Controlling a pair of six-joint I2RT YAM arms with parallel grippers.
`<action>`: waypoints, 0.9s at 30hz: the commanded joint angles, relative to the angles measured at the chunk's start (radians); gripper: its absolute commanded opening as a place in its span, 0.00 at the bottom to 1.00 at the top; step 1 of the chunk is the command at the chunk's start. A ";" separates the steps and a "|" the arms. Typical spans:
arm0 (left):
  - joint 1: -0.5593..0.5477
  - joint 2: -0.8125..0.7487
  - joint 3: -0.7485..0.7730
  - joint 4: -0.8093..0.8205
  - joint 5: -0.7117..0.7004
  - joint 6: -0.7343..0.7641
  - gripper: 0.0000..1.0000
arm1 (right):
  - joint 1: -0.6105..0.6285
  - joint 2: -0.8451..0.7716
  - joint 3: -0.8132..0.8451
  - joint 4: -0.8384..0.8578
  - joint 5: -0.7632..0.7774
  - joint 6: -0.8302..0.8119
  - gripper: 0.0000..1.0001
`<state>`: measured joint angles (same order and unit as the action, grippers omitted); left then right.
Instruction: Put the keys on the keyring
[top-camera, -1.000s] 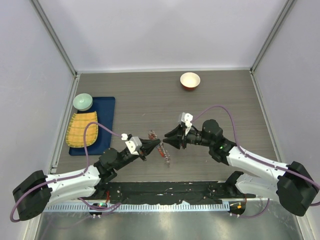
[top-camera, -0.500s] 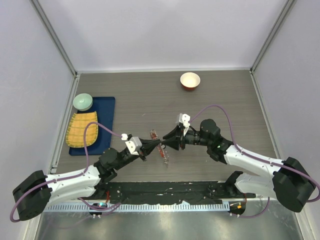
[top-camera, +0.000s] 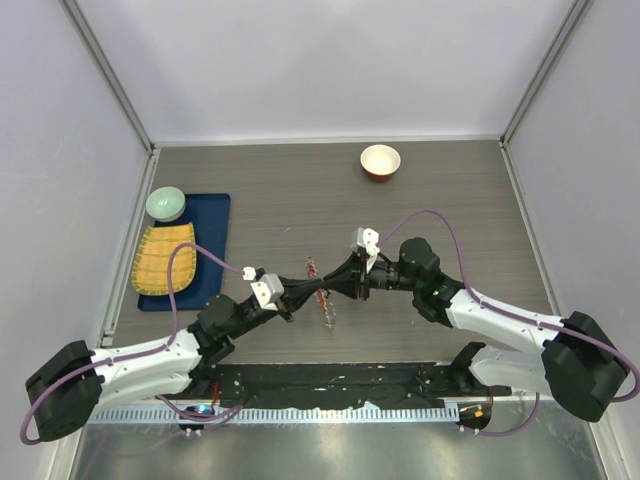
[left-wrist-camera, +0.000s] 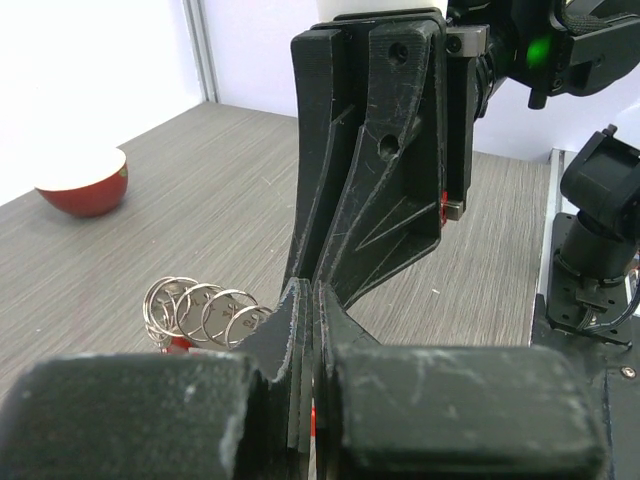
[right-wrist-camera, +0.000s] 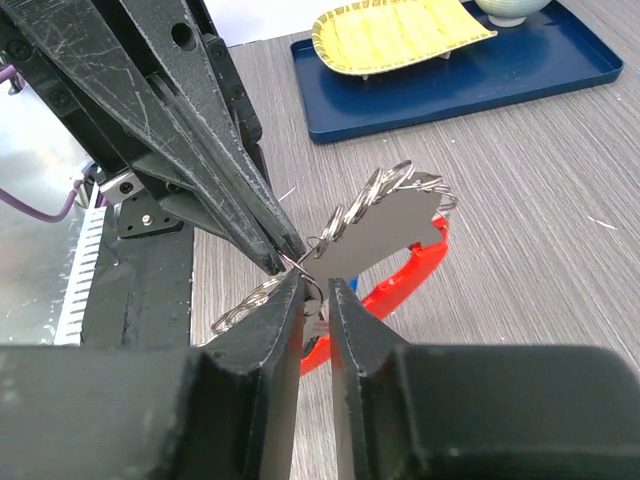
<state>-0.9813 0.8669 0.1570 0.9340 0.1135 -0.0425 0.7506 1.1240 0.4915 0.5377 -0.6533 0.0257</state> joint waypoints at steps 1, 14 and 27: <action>0.001 0.004 0.038 0.124 0.051 0.004 0.00 | -0.003 -0.001 0.024 0.067 -0.028 -0.015 0.19; 0.000 -0.020 0.018 0.050 0.040 0.030 0.05 | -0.002 -0.052 0.113 -0.166 0.003 -0.185 0.01; 0.001 -0.189 0.102 -0.403 -0.014 0.182 0.48 | 0.081 -0.012 0.518 -1.023 0.372 -0.467 0.01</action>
<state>-0.9779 0.6922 0.2226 0.6193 0.1261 0.0895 0.7750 1.0935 0.8394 -0.1730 -0.4793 -0.3058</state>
